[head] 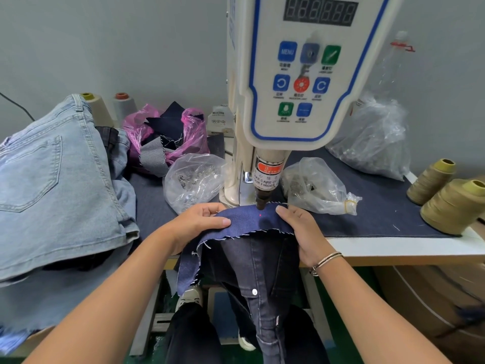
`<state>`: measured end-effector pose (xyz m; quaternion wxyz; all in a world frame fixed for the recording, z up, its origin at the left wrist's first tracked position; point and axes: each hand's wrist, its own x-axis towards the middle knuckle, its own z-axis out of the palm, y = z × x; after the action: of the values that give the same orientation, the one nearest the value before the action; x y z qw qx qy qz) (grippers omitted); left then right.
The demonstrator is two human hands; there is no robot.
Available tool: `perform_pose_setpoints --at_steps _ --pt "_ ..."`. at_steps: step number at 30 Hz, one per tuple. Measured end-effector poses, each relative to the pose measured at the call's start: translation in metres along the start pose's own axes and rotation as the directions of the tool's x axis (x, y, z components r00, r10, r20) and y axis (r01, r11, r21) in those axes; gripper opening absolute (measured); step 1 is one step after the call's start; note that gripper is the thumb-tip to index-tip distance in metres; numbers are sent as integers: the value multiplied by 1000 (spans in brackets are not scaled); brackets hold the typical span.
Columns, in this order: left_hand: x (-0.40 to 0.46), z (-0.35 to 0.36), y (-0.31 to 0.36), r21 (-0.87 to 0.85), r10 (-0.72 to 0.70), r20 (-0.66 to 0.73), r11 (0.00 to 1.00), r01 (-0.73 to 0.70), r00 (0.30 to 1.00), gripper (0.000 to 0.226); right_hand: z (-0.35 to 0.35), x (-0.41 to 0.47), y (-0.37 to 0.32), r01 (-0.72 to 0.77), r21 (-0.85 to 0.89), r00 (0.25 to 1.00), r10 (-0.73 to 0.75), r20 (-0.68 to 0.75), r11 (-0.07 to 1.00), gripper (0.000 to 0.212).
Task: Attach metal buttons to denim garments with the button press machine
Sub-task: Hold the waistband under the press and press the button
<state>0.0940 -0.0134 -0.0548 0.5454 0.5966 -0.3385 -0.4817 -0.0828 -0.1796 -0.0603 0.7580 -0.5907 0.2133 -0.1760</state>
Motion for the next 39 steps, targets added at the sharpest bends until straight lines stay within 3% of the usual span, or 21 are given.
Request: perform_pose_setpoints --at_steps 9,13,18,24,29,31,33,39 --pt "-1 0 -1 9 8 7 1000 -9 1000 46 2 -2 -1 -6 -4 1000 6 -25 1000 29" --pt "-1 0 1 25 -13 14 1000 12 1000 53 1 -3 -2 -18 47 998 21 -58 999 31" --pt "-3 7 18 158 -69 152 986 45 986 12 -6 -6 -4 -45 234 989 76 -124 971 18" --pt "-3 17 34 319 -37 165 948 -18 986 16 -12 -8 -9 -145 345 980 184 -83 927 25" --pt "-2 13 22 201 -10 157 979 -22 988 5 -9 -8 -8 -79 250 990 106 -96 965 25" --pt "-1 7 17 133 -5 129 991 -12 992 16 -6 -7 -6 -44 156 992 62 -114 987 23" --pt "-1 3 14 62 -3 113 998 -4 994 12 -3 -6 -4 -21 92 992 33 -121 996 21" --pt "0 7 4 -10 64 52 998 -63 997 16 2 -6 -2 12 41 987 -5 -159 999 19"
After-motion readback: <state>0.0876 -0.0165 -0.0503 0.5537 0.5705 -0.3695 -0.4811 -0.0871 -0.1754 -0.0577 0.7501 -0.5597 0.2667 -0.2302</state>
